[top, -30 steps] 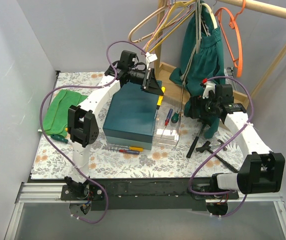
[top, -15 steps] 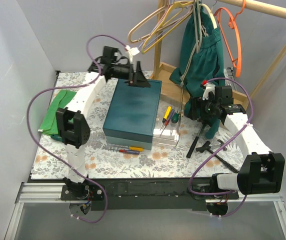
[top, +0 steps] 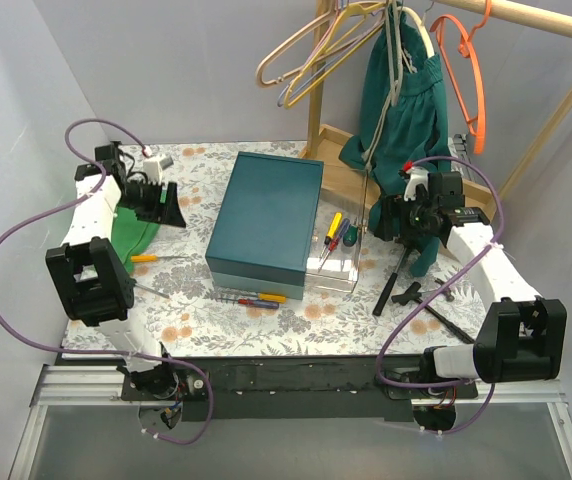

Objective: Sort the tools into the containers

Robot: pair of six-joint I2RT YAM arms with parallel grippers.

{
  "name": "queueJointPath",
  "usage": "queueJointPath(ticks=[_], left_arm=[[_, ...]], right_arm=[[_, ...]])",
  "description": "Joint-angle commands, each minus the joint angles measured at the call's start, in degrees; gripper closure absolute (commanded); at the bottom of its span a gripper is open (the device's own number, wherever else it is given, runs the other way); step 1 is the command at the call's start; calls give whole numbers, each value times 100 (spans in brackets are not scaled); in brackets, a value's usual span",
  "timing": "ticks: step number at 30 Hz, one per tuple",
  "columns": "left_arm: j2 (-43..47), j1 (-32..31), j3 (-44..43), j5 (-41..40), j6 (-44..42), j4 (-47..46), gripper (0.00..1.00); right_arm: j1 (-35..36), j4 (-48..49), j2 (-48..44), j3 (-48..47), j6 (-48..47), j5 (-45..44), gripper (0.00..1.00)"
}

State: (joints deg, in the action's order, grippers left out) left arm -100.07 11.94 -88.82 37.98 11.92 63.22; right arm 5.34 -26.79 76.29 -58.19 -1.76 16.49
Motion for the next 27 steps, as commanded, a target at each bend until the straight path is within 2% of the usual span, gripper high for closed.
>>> queueJointPath(ticks=[1, 5, 11, 16, 27], left_arm=[[567, 97, 609, -747, -2822, 148, 39], [324, 106, 752, -1134, -3825, -345, 44], [-583, 115, 129, -1845, -4977, -65, 53], [-803, 124, 329, -2224, -5867, 94, 54], [-1076, 133, 962, -2866, -6211, -477, 54]], right_arm=[[-25, 139, 131, -157, -44, 82, 12], [-25, 121, 202, -245, -44, 91, 12], [-25, 121, 97, -210, -88, -14, 12], [-51, 130, -79, -87, -132, -111, 12], [-183, 121, -79, -43, -149, -173, 11]])
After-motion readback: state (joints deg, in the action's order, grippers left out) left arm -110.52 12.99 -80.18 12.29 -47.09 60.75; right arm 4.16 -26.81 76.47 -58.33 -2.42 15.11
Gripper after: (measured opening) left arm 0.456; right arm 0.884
